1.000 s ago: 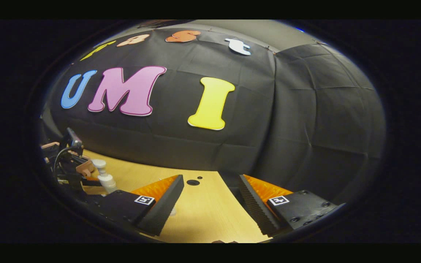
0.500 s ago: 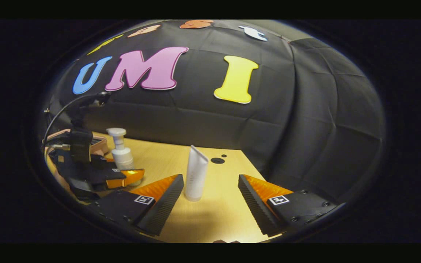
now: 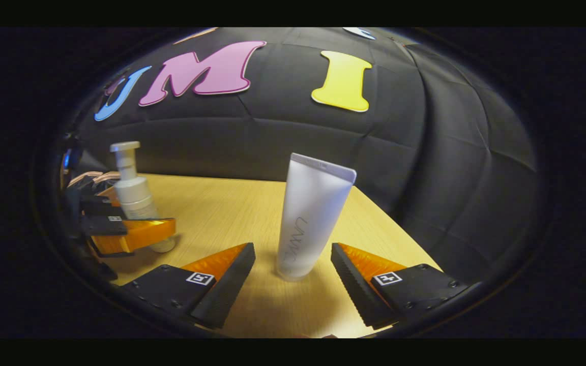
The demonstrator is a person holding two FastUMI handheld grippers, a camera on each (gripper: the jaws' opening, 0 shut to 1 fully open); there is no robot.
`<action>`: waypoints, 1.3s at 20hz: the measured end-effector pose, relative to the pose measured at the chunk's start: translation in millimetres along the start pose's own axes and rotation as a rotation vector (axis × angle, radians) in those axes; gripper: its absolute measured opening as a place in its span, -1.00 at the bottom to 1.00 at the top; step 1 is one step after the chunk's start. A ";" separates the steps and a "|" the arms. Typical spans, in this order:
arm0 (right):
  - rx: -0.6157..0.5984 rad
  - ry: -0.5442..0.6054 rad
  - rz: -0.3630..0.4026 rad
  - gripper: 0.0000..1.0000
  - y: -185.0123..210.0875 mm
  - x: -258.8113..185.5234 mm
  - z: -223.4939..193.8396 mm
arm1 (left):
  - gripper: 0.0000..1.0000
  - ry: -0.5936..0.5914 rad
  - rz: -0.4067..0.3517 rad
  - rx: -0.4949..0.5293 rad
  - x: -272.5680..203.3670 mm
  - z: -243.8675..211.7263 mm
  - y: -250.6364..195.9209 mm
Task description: First open the suitcase, pack the skin care products into it, and then close the suitcase.
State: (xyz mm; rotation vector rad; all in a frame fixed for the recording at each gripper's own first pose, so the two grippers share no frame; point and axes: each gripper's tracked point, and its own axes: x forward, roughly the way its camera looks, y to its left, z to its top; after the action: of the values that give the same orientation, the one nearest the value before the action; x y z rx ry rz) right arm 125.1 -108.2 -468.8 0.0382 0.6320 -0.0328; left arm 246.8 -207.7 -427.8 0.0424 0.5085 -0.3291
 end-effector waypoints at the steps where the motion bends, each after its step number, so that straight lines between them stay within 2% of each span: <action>1: 0.012 0.008 0.004 0.94 1.5 7.9 -2.5 | 0.24 -0.001 0.002 -0.005 -3.1 1.1 1.1; 4: 0.053 0.004 -0.007 0.92 0.0 18.8 0.5 | 0.24 0.007 0.003 -0.010 -9.6 0.9 0.7; 5: 0.059 0.006 -0.024 0.76 -4.1 21.9 2.3 | 0.24 0.008 0.003 -0.012 -11.9 1.8 0.2; 7: 0.075 0.015 -0.021 0.05 -3.6 21.2 0.5 | 0.24 0.006 0.004 -0.023 -17.1 2.7 0.3; 9: 0.076 0.011 -0.008 0.05 -1.5 21.7 0.5 | 0.24 0.010 0.009 -0.028 -19.7 2.3 0.3; 11: 0.060 0.006 0.003 -0.06 -0.3 25.0 0.3 | 0.24 0.012 0.013 -0.037 -22.1 1.3 0.7; 12: 0.051 0.004 0.002 -0.20 -0.1 23.1 1.4 | 0.24 0.011 0.015 -0.041 -23.0 1.3 1.1; 13: 0.043 -0.001 0.007 -0.25 1.5 23.0 2.5 | 0.24 0.009 0.017 -0.044 -24.1 2.3 1.7; 16: 0.037 -0.019 0.020 -0.25 3.6 18.8 8.3 | 0.24 -0.014 0.015 -0.044 -28.9 9.8 2.9; 20: 0.034 -0.066 0.034 -0.25 8.7 2.6 36.8 | 0.24 -0.043 0.002 -0.016 -51.3 31.2 2.0; 21: 0.022 -0.063 0.049 -0.26 13.6 -4.9 41.0 | 0.23 -0.044 -0.006 -0.024 -60.7 37.0 3.1; 22: 0.013 -0.065 0.060 -0.16 18.3 -13.2 49.0 | 0.24 -0.046 -0.012 -0.044 -71.9 43.9 5.0; 23: 0.012 -0.071 0.069 -0.26 23.8 -21.8 57.1 | 0.23 -0.052 -0.012 -0.067 -83.8 51.5 10.6; 26: 0.024 -0.088 0.124 -0.26 56.9 -50.3 82.4 | 0.24 -0.035 0.018 -0.104 -124.2 67.6 41.2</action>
State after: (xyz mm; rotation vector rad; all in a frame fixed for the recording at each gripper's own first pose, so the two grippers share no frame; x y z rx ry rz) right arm 135.5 -54.2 -371.2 0.0984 0.5399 0.0775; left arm 189.7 -139.8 -310.2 -0.0599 0.4894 -0.2847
